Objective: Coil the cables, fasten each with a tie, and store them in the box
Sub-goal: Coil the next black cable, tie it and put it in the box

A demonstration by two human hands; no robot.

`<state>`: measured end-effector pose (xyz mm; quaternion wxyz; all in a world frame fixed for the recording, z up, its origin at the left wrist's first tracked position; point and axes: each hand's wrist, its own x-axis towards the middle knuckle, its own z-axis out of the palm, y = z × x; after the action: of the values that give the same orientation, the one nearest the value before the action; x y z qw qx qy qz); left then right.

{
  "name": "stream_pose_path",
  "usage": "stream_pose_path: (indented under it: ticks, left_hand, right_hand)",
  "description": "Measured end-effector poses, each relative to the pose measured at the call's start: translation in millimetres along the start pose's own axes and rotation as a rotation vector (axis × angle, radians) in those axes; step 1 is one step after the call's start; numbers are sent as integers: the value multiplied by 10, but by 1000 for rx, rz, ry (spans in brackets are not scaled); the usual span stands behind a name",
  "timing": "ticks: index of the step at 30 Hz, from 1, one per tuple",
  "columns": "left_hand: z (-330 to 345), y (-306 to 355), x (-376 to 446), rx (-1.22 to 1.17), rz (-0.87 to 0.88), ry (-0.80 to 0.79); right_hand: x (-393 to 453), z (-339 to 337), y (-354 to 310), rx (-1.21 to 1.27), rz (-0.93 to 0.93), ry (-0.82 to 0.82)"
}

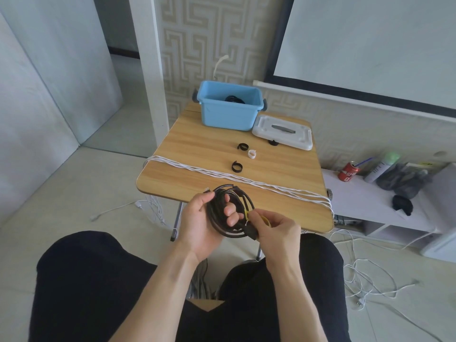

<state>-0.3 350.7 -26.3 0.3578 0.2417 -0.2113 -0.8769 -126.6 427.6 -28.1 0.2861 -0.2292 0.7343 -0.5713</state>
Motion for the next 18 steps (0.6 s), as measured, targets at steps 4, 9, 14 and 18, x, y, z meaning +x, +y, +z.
stream_pose_path:
  ticks: [4, 9, 14, 18]
  left_hand:
    - [36, -94, 34, 139, 35, -19]
    - [23, -97, 37, 259, 92, 132]
    - [-40, -49, 14, 194, 44, 330]
    - [-44, -15, -7, 225, 76, 263]
  right_hand:
    - [0, -20, -6, -3, 59, -43]
    - [26, -143, -93, -141, 75, -238]
    - [-31, -78, -94, -281, -27, -308]
    - [-49, -34, -63, -261, -73, -247]
